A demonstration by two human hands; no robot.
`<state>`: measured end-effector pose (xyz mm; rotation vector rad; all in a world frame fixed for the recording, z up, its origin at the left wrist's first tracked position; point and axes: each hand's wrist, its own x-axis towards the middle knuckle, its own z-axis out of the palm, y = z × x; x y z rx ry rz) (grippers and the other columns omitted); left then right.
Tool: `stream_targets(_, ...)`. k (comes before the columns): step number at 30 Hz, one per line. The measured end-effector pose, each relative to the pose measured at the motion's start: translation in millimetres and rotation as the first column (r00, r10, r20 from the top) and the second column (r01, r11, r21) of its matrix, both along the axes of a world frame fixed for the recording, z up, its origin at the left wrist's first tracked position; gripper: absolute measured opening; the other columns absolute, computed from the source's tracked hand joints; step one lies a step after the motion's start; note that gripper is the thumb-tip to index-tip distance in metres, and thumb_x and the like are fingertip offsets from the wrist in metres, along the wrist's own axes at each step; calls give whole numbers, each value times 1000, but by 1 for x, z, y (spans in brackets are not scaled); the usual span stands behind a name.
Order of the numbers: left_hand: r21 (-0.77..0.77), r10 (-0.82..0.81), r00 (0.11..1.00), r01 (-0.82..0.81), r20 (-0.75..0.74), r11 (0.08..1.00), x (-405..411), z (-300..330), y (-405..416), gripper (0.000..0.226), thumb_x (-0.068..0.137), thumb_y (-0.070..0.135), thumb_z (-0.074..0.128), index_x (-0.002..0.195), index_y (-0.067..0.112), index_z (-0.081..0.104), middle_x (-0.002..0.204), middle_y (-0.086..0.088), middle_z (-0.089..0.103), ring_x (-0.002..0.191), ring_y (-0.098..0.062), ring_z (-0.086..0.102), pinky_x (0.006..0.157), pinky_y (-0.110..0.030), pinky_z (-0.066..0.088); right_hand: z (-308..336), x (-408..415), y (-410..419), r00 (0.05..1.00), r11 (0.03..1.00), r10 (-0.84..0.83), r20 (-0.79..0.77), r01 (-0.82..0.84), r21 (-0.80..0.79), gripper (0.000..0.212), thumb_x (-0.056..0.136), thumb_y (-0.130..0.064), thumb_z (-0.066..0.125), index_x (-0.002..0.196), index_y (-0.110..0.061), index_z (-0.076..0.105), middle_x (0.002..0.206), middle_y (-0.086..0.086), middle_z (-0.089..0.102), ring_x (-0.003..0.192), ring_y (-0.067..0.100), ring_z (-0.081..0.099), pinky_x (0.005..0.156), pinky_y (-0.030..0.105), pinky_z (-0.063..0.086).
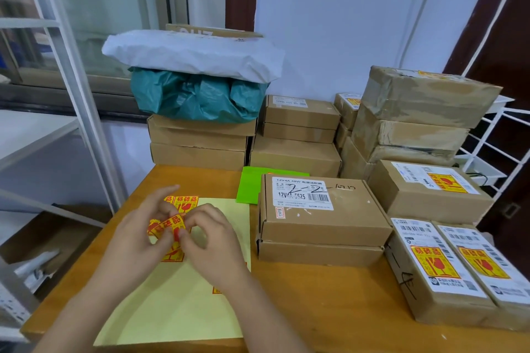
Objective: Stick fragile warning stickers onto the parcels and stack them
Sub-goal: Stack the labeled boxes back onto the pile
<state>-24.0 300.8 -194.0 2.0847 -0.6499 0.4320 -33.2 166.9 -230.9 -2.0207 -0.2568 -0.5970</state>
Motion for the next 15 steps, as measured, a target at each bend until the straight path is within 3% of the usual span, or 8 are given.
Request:
stream_targets(4,-121,12,1000,-13,-13,993,-1,8,-7,94,77,-8,66,120,67,31,102,20,58,90,-5,58,70,-12,45,11,-4,-7,999,994,-20,30,16,110,11,83,-20,58,77,-11,58,89,-5,56,88,6,54,77,20,43)
stream_targets(7,-361,-30,997,1,-73,933,-3,20,-10,80,77,-1,70,123,55,36,107,13,58,84,-7,59,82,-22,46,34,-12,-14,995,994,-16,99,5,105,13,85,-18,59,77,-8,60,90,-7,56,88,1,54,76,14,40)
stream_targets(11,-560,-150,970,17,-192,828,-11,36,-26,34,76,19,64,107,32,56,97,3,65,89,-11,61,77,-27,49,64,-22,-32,990,991,-54,130,37,129,12,86,-16,61,75,-11,62,88,-11,56,85,1,54,72,13,41)
stream_targets(13,-600,-160,963,-2,-217,800,-14,42,-39,13,83,13,63,93,21,60,82,5,67,78,-9,61,69,-19,50,73,-25,-46,990,987,-75,117,56,153,11,86,-14,62,75,-12,62,88,-8,58,84,3,54,69,11,40)
stream_targets(15,-596,-176,960,11,-219,803,-17,47,-56,7,88,8,60,85,15,61,75,1,67,71,-9,61,66,-16,50,80,-31,-62,993,980,-85,80,69,184,13,87,-11,63,74,-14,62,88,-7,58,84,5,54,68,13,40)
